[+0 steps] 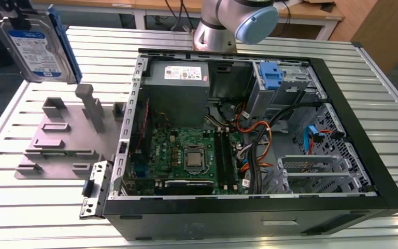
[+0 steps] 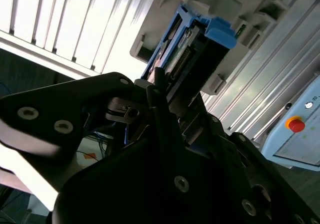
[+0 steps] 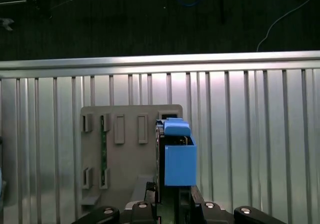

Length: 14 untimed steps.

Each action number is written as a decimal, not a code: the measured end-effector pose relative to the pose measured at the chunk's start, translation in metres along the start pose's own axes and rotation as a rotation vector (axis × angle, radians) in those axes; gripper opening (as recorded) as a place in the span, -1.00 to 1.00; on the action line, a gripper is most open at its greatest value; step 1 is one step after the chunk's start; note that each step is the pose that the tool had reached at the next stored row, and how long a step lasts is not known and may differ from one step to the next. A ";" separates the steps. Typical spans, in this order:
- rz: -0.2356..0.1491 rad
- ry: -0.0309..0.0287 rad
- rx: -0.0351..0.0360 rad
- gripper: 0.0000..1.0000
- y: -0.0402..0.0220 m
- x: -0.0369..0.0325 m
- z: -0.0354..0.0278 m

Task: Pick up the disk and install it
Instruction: 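Pick up the disk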

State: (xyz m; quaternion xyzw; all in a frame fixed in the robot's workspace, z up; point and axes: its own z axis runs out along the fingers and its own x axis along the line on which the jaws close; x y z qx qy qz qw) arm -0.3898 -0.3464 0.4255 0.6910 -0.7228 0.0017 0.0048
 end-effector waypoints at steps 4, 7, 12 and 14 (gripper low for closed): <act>0.000 0.0000 -0.0001 -0.30 0.0001 0.0002 -0.0142; 0.000 0.0000 0.0000 -0.30 0.0001 0.0002 -0.0236; 0.000 0.0000 0.0000 -0.30 0.0002 0.0004 -0.0381; 0.000 0.0000 0.0000 -0.30 0.0002 0.0004 -0.0442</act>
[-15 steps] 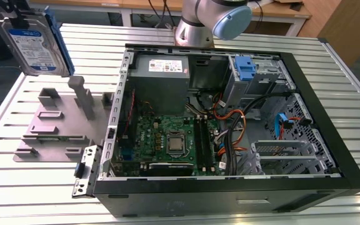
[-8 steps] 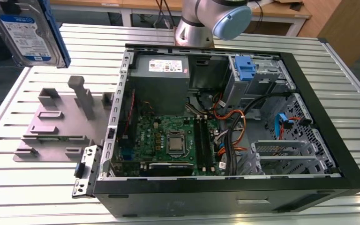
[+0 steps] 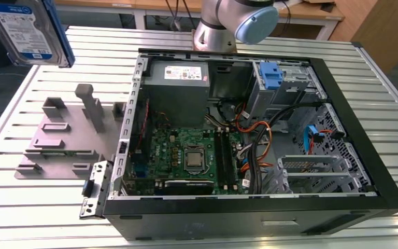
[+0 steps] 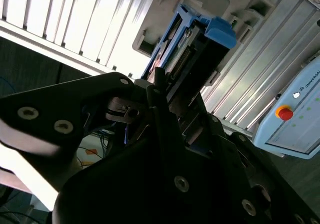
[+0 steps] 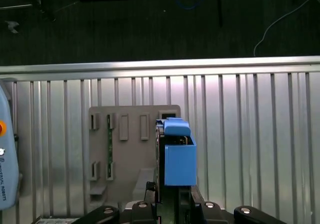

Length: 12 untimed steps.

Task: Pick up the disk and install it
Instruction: 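Pick up the disk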

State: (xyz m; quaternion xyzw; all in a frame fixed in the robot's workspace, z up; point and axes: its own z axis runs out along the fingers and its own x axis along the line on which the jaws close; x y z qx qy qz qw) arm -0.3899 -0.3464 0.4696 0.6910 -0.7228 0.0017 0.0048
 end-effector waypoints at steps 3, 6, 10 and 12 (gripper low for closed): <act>0.000 0.0000 0.0000 -0.30 0.0000 0.0001 -0.0097; 0.000 0.0000 0.0000 -0.30 0.0001 0.0001 -0.0179; 0.000 0.0000 0.0001 -0.30 0.0000 0.0002 -0.0206; 0.000 0.0000 0.0000 -0.30 0.0001 0.0002 -0.0219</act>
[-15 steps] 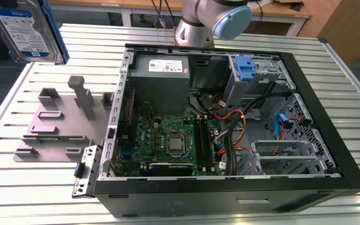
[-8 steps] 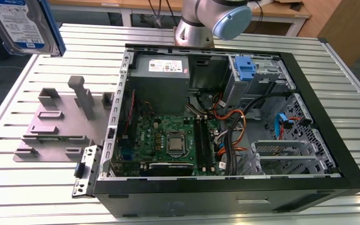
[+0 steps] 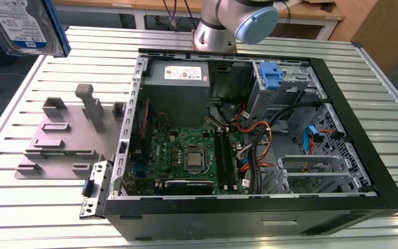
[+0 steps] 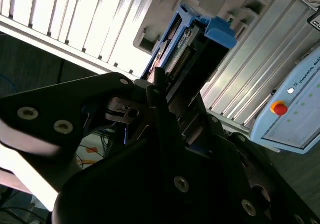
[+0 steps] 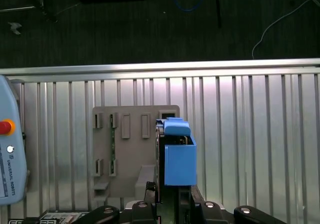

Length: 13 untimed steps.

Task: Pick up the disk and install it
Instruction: 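Pick up the disk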

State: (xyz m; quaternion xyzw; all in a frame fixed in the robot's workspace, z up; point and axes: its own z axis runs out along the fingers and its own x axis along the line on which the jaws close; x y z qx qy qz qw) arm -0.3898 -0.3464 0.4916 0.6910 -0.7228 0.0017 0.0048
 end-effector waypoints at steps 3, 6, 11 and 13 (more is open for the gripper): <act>0.000 0.0000 -0.0001 -0.30 -0.0006 -0.0001 -0.0001; 0.000 0.0001 -0.0001 -0.30 -0.0026 -0.0001 -0.0001; 0.000 0.0000 0.0000 -0.30 -0.0068 -0.0003 -0.0001; 0.000 0.0000 0.0000 -0.30 -0.0082 -0.0004 0.0000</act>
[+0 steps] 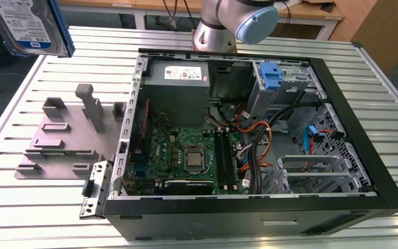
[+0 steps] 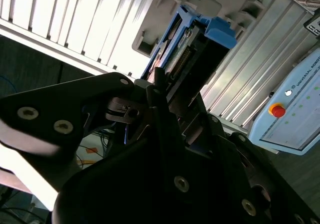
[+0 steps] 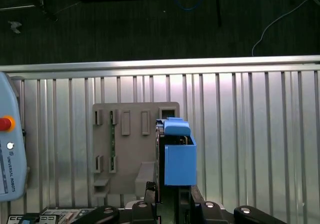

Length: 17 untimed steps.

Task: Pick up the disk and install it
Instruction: 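Pick up the disk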

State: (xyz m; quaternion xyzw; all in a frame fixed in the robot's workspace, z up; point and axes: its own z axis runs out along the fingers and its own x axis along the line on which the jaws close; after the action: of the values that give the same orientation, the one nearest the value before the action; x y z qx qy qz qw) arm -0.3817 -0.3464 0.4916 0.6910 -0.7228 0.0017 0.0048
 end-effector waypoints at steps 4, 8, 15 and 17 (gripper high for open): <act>0.000 0.0000 0.0000 -0.30 -0.0002 0.0000 0.0000; 0.000 0.0000 0.0000 -0.30 -0.0004 0.0000 0.0000; 0.000 0.0000 0.0000 -0.30 -0.0039 -0.0001 0.0000; 0.000 0.0000 0.0000 -0.30 -0.0060 -0.0002 0.0000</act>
State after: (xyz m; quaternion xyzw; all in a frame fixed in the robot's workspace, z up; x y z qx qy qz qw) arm -0.3756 -0.3464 0.4916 0.6910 -0.7228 0.0017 0.0048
